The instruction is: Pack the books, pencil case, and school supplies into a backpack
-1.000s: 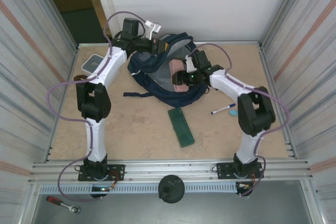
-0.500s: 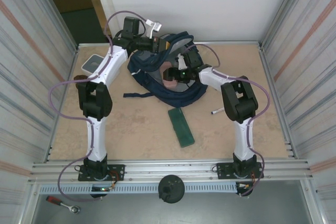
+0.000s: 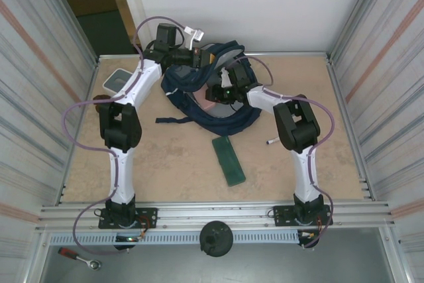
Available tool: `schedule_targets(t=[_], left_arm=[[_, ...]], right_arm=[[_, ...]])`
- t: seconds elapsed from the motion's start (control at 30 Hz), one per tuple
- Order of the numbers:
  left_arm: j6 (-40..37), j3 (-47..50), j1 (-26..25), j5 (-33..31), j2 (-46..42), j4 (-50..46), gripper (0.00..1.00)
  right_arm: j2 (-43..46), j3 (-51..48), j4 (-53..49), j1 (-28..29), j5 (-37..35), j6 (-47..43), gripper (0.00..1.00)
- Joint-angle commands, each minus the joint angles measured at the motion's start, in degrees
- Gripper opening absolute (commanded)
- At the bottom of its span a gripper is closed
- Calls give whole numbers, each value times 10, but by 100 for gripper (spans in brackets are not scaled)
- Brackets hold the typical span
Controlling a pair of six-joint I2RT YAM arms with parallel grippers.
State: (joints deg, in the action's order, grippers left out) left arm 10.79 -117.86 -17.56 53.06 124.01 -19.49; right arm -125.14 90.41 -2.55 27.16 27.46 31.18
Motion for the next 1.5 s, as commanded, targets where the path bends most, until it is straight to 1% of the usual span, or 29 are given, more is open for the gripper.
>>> schedule_targets(t=[0.0,0.13,0.2,0.23,0.3,0.43,0.5,0.57,0.63,0.73,0.77,0.8,0.9,0.93,0.97,1.03,1.17,1.3,1.47], left_arm=[[22,7,1,44,-34,85,0],[20,13,1,28,-37,81,0],[20,14,1,23,-36,79,0],[19,15,1,21,-36,79,0],[17,19,1,21,-37,83,0],[17,27,2,20,-37,88,0],[16,29,2,19,-37,89,0],[13,31,3,16,-36,85,0],[9,34,3,11,-55,79,0],[7,53,4,0,-70,77,0],[8,63,5,-5,-77,80,0],[9,80,5,-10,-83,89,0],[19,115,6,-14,-96,118,0],[23,122,6,-13,-99,127,0],[26,126,6,-12,-99,134,0],[32,130,6,-11,-95,145,0],[39,128,6,-5,-86,149,0],[38,131,6,-5,-88,148,0],[23,129,5,-13,-92,126,0]], right_arm=[[-38,57,43,6,17,37,39],[-49,90,62,4,18,63,37],[-36,85,58,1,12,63,43],[-22,71,59,-1,6,63,49],[11,29,71,-8,-4,63,62],[92,-69,94,-20,-17,49,74],[129,-108,96,-23,-23,35,79],[166,-142,92,-23,-30,18,82],[209,-179,70,-21,-41,-3,84],[286,-247,22,-7,-78,-42,84],[312,-270,-1,2,-97,-56,84],[345,-294,-32,19,-132,-72,86],[433,-369,-98,92,-281,-89,95],[458,-395,-109,118,-308,-82,98],[475,-413,-118,139,-324,-70,99],[493,-440,-145,180,-347,-42,99],[483,-459,-197,271,-425,6,99],[453,-474,-204,315,-446,47,99],[408,-497,-192,330,-443,70,99]])
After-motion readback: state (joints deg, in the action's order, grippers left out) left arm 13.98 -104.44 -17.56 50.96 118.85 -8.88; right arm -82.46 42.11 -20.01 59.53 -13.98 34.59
